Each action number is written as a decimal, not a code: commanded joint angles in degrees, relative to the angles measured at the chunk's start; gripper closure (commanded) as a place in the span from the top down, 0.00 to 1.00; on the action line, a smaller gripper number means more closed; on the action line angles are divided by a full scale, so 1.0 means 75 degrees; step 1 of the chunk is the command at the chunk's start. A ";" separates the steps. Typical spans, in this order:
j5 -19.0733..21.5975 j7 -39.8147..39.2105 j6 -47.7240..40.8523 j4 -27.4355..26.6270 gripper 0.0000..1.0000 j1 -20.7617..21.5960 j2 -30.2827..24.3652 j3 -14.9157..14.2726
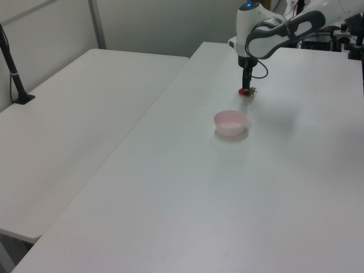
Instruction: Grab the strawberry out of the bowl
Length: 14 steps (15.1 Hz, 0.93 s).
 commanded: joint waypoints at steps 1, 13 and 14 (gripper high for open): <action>-0.0013 0.0345 -0.0972 -0.0161 1.00 0.0168 -0.0996 0.0195; 0.1335 0.3977 -0.4082 -0.0616 1.00 0.2441 -0.3950 -0.0237; 0.1323 0.4015 -0.4129 -0.0698 1.00 0.2477 -0.4032 -0.0307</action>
